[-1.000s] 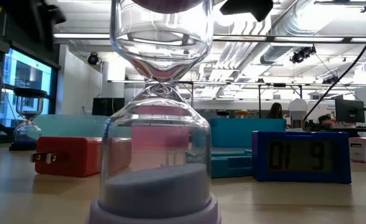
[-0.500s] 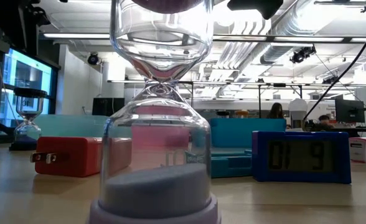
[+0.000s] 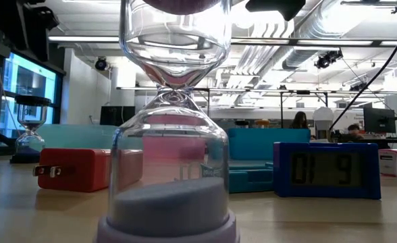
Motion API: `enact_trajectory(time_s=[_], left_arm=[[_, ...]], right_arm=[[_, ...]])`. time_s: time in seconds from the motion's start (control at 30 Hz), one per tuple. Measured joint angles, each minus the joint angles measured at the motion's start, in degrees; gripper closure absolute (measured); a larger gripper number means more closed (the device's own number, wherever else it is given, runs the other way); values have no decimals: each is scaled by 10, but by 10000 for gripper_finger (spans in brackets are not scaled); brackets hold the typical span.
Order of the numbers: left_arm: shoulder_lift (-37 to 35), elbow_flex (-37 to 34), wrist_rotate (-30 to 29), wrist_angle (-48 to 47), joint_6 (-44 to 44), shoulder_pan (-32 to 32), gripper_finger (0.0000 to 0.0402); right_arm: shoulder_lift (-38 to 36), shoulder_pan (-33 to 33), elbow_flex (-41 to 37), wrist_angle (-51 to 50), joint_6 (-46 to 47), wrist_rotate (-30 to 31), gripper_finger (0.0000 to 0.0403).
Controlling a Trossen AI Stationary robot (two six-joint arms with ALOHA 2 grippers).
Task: Pick & Place Office items
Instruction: Put the blue hourglass into the blue bin
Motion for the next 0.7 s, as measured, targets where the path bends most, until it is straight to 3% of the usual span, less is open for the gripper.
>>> enact_trajectory(time_s=[0.27,0.53,0.7], left_arm=[[4,0,-2,20,-20,0,78],[43,0,-2,12,83,0,83],[64,0,-13,12,97,0,83]], right_arm=[[0,0,0,0,5,13,167],[0,0,0,0,15,15,167],[0,0,0,-1,15,15,167]])
